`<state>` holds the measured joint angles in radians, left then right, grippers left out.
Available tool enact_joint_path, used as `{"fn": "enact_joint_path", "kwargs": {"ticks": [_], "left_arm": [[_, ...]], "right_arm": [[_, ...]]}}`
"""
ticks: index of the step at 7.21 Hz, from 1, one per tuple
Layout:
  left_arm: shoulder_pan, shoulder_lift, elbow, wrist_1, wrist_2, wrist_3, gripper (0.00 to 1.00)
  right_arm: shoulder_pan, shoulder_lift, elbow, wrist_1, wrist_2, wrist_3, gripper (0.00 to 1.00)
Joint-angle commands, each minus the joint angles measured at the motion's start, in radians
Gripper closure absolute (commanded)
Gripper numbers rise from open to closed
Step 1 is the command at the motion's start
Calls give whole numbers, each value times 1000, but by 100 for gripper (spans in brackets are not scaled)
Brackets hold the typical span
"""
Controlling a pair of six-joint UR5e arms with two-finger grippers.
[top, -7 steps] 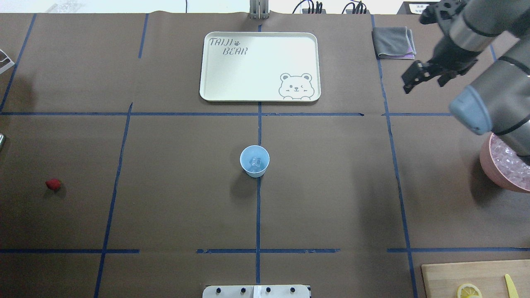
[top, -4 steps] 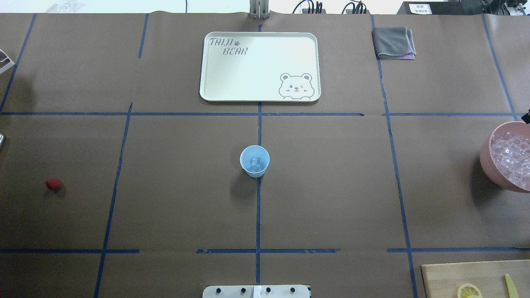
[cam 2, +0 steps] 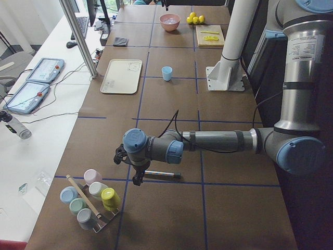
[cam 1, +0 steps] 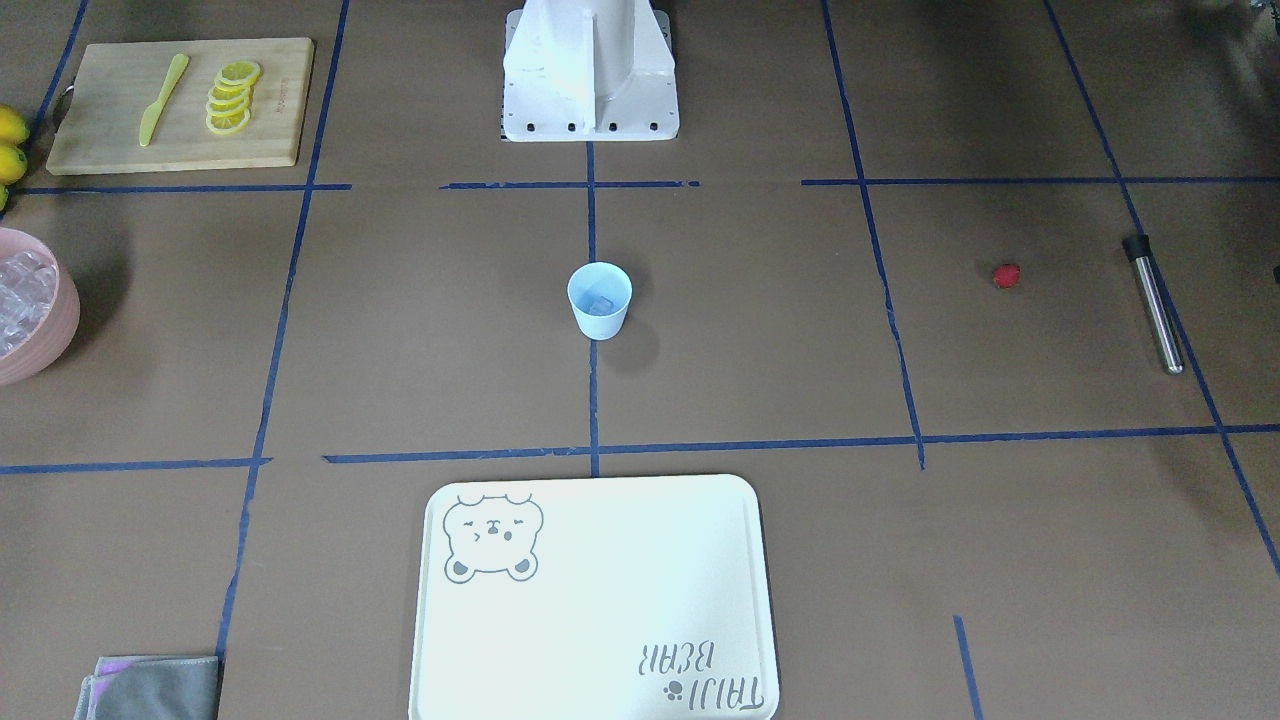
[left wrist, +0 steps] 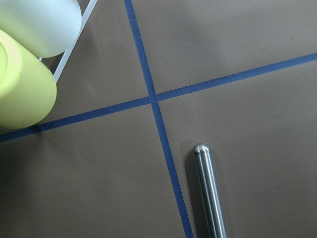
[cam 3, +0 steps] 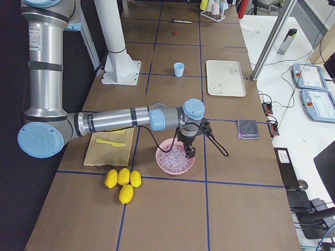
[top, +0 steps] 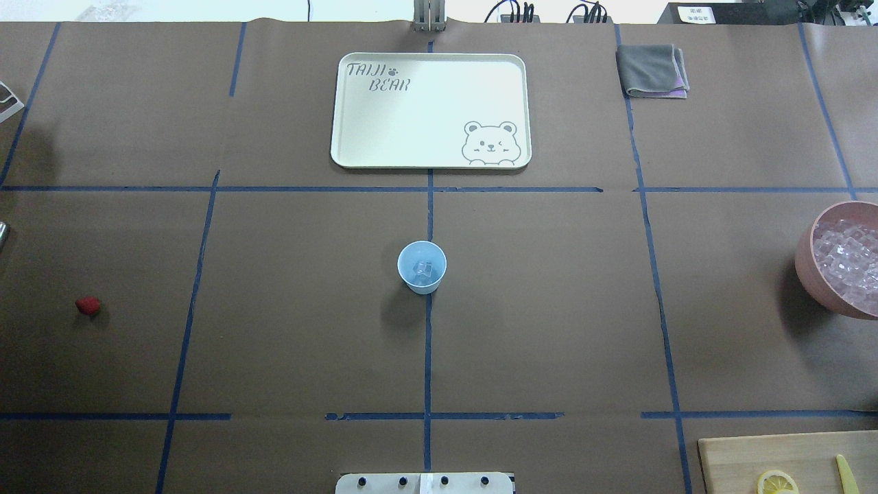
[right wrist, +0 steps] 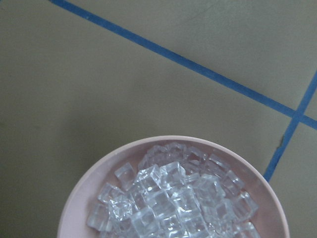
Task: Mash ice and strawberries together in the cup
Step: 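Lower the right gripper into the pink bowl and grasp an ice cube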
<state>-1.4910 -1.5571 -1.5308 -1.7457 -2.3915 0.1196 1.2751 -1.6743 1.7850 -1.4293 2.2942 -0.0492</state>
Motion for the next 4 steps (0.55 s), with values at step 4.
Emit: {"fn": "enact_joint_path", "kwargs": {"ticks": [4], "left_arm": [[0, 0, 1, -2, 0, 0, 0]], "right_arm": [[-82, -102, -31, 182, -42, 25, 4]]}}
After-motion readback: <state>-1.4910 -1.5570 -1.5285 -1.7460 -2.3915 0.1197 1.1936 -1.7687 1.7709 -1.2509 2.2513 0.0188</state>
